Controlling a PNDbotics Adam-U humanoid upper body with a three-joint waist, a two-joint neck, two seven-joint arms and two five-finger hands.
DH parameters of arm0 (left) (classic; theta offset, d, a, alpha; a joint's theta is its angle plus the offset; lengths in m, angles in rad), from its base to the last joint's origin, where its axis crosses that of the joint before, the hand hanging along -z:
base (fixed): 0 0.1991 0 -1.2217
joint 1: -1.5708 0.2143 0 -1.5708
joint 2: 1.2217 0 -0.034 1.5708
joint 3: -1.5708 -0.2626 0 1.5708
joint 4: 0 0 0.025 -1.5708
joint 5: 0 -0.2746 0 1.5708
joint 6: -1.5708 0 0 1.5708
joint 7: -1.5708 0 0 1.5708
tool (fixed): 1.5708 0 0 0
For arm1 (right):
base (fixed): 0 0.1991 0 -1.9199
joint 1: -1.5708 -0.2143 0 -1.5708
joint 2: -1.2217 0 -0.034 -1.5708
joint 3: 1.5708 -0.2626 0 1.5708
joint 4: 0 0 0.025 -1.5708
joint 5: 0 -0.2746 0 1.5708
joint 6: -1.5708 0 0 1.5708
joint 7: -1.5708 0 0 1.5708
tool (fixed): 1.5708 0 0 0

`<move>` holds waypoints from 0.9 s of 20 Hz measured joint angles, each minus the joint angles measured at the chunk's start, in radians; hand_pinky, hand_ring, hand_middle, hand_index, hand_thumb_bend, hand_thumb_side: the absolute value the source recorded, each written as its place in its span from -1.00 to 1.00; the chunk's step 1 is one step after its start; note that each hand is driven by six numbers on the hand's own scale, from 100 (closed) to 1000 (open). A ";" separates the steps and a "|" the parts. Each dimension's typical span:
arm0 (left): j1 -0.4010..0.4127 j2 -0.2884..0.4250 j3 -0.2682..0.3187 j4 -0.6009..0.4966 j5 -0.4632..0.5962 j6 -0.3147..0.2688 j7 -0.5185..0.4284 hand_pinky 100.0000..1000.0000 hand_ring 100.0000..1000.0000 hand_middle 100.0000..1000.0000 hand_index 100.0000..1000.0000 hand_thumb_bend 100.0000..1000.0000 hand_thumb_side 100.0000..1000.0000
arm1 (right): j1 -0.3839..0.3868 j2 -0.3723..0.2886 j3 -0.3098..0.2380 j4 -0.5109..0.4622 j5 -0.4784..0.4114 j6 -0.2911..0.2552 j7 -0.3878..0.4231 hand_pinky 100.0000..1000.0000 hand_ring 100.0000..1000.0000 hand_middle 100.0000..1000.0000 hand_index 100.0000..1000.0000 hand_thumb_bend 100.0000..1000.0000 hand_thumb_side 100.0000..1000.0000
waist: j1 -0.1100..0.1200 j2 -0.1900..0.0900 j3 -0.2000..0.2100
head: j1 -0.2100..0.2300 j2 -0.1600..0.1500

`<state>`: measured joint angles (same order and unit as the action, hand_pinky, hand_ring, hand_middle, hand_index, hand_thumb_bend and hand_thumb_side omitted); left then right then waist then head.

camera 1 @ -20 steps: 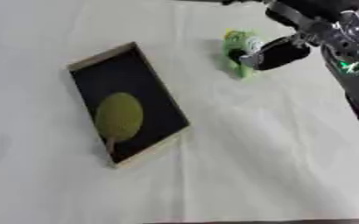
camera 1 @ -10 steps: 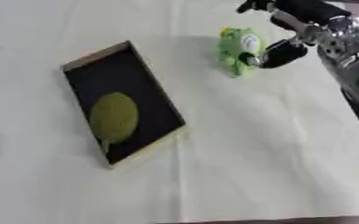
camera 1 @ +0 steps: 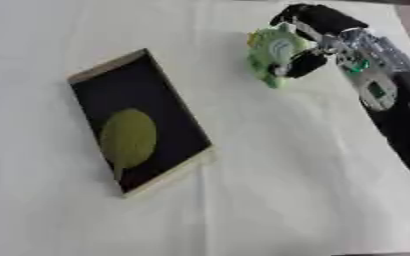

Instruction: Pick up objects on the table and place them in the box.

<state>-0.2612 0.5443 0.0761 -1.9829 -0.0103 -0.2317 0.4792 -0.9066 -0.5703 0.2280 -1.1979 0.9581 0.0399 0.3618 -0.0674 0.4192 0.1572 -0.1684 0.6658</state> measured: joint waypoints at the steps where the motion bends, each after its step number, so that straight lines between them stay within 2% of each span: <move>1: -0.001 0.000 0.000 0.000 0.000 0.000 0.000 0.39 0.57 0.62 0.66 -0.09 0.29 | -0.006 0.005 -0.003 0.017 0.011 -0.003 -0.001 0.81 0.74 0.69 0.76 -0.20 -0.50 | -0.001 0.001 0.001 | -0.001 0.000; 6: -0.003 0.000 0.000 0.000 0.001 -0.001 -0.001 0.39 0.58 0.62 0.66 -0.10 0.30 | -0.027 0.016 -0.012 0.059 0.038 -0.025 0.018 0.78 0.68 0.60 0.72 -0.18 -0.50 | -0.002 0.001 0.004 | -0.002 0.000; 8: -0.004 0.000 0.000 0.000 0.001 -0.002 -0.002 0.39 0.58 0.62 0.66 -0.10 0.30 | -0.031 0.021 -0.012 0.067 0.044 -0.032 0.025 0.73 0.58 0.41 0.66 -0.17 -0.58 | -0.002 0.001 0.004 | -0.002 0.000; 11: -0.004 0.000 -0.001 0.000 0.001 -0.003 -0.003 0.39 0.58 0.62 0.66 -0.10 0.30 | -0.036 0.028 -0.016 0.072 0.043 -0.033 0.018 0.70 0.49 0.23 0.58 -0.33 -0.72 | -0.002 0.001 0.004 | -0.004 0.000; 14: -0.004 0.000 -0.001 0.000 0.001 -0.003 -0.003 0.39 0.58 0.62 0.66 -0.10 0.30 | -0.032 0.029 -0.018 0.062 0.023 -0.022 -0.011 0.69 0.47 0.20 0.57 -0.43 -0.77 | -0.002 0.001 0.005 | -0.004 0.000; 18: -0.004 0.000 -0.001 0.000 0.001 -0.004 -0.004 0.39 0.58 0.62 0.66 -0.10 0.30 | -0.017 0.028 -0.018 0.028 -0.016 0.006 -0.011 0.70 0.50 0.25 0.61 -0.47 -0.67 | -0.001 0.001 0.004 | -0.004 0.000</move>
<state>-0.2652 0.5439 0.0752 -1.9829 -0.0089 -0.2358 0.4748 -0.9234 -0.5420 0.2100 -1.1699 0.9421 0.0455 0.3506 -0.0689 0.4203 0.1608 -0.1722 0.6657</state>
